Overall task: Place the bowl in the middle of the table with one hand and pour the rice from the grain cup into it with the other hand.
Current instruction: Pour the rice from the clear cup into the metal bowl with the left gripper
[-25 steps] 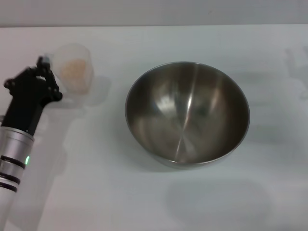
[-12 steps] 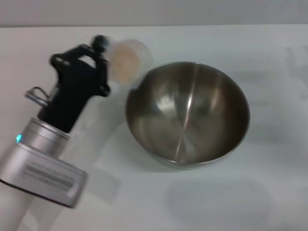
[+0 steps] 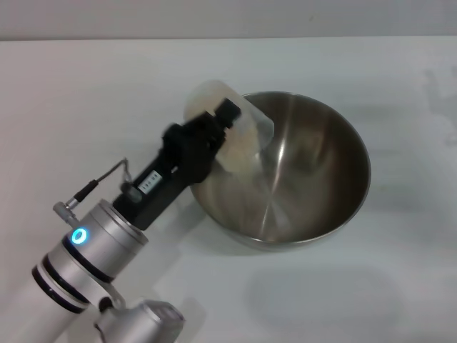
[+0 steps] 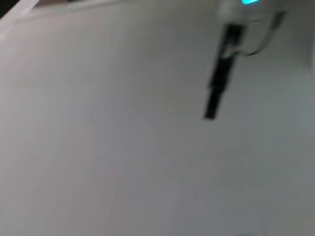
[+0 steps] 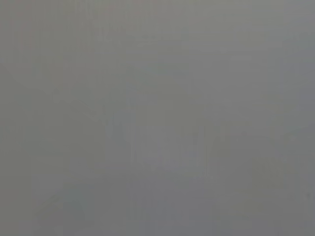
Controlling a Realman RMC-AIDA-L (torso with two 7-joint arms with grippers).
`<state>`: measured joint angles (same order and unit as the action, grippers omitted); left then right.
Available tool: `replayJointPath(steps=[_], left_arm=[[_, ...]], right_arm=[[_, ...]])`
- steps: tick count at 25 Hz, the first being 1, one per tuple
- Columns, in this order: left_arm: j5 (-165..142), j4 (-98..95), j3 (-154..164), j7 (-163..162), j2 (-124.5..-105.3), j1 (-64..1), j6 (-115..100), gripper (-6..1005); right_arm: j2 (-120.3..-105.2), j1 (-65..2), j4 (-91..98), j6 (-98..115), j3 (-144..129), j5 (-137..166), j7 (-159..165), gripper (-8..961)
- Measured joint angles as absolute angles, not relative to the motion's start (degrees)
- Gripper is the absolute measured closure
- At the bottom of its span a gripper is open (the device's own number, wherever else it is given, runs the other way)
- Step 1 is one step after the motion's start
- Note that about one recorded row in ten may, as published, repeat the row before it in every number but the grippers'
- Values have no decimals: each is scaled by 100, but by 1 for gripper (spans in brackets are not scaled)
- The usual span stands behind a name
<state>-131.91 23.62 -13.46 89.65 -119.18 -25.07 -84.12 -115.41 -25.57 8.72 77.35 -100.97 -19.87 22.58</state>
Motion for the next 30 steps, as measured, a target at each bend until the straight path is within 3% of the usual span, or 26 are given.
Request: replayJointPath(steps=[30], left_arm=[[-13509,2320,-1252,12254,-11918,-2585,-8163,972]], right_arm=[[-11527,-2554,975,7715,-10053,-1980,2208,436]])
